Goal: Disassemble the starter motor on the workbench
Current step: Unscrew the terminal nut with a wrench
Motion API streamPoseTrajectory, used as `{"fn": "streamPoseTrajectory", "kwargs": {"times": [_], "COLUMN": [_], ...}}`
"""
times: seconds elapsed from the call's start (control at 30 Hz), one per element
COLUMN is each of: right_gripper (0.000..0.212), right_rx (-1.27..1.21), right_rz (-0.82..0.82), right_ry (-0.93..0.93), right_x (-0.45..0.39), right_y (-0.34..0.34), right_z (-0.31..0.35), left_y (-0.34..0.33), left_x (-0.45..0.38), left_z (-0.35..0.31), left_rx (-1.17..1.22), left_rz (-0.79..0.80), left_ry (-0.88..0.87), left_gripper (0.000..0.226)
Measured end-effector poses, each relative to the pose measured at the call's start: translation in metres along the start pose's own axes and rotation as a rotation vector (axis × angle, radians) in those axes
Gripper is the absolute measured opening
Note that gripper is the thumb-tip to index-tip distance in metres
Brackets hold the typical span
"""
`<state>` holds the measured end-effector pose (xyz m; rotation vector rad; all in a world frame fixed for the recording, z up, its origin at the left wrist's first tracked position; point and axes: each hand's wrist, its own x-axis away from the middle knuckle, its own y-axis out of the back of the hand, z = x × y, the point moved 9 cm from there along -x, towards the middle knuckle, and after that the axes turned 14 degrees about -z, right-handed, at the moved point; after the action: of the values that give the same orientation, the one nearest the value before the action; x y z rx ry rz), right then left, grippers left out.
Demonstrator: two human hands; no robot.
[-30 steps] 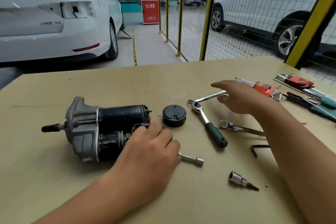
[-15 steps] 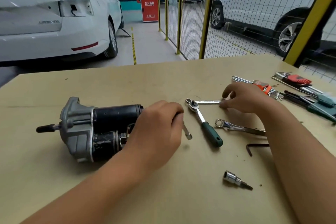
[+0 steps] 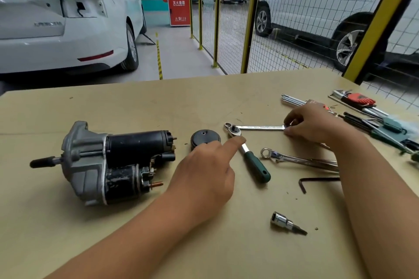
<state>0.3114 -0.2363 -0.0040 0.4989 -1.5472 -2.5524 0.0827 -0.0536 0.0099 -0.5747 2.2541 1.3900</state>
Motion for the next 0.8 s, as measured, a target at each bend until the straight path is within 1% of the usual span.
{"fn": "streamPoseTrajectory", "kwargs": {"times": [0.07, 0.1, 0.13, 0.17, 0.23, 0.27, 0.3, 0.33, 0.43, 0.5, 0.6, 0.7, 0.8], "right_gripper": [0.017, 0.019, 0.022, 0.023, 0.023, 0.022, 0.022, 0.021, 0.013, 0.007, 0.015, 0.018, 0.020], "right_rx": [0.002, -0.011, -0.031, -0.050, -0.088, -0.108, -0.122, -0.128, -0.091, -0.076, -0.126, -0.364, -0.655], "right_rz": [0.024, 0.030, 0.029, 0.021, -0.002, -0.005, 0.001, 0.018, 0.080, 0.084, 0.037, -0.035, -0.121], "right_ry": [-0.002, -0.009, -0.015, -0.016, 0.003, 0.012, 0.017, 0.017, 0.007, -0.012, -0.046, -0.145, -0.345], "right_x": [0.002, 0.003, 0.004, 0.005, 0.006, 0.008, 0.010, 0.012, 0.017, 0.018, 0.020, 0.021, 0.021], "right_y": [-0.002, -0.002, -0.001, 0.000, 0.003, 0.004, 0.004, 0.003, 0.000, 0.001, 0.004, 0.014, 0.021], "right_z": [0.000, 0.000, 0.000, 0.001, 0.005, 0.007, 0.009, 0.011, 0.014, 0.015, 0.020, 0.023, 0.016], "left_y": [0.004, 0.007, 0.012, 0.018, 0.033, 0.040, 0.046, 0.048, 0.041, 0.036, 0.030, 0.016, 0.006], "left_x": [0.003, 0.004, 0.005, 0.005, 0.003, 0.002, 0.001, 0.000, 0.000, 0.000, -0.003, -0.006, -0.007], "left_z": [-0.003, -0.001, 0.000, 0.002, 0.004, 0.005, 0.008, 0.010, 0.016, 0.013, 0.009, 0.014, 0.016], "left_rx": [-0.073, -0.043, 0.026, 0.104, 0.178, 0.185, 0.190, 0.197, 0.219, 0.210, 0.229, 0.271, 0.263], "left_rz": [-0.010, -0.024, -0.051, -0.098, -0.237, -0.306, -0.356, -0.374, -0.322, -0.294, -0.279, -0.216, -0.167], "left_ry": [-0.040, -0.023, 0.005, 0.023, 0.025, 0.020, 0.029, 0.049, 0.094, 0.084, 0.084, 0.192, 0.231], "left_gripper": [0.063, 0.061, 0.055, 0.043, 0.017, 0.010, 0.008, 0.007, 0.004, 0.006, 0.007, 0.006, 0.013]}}
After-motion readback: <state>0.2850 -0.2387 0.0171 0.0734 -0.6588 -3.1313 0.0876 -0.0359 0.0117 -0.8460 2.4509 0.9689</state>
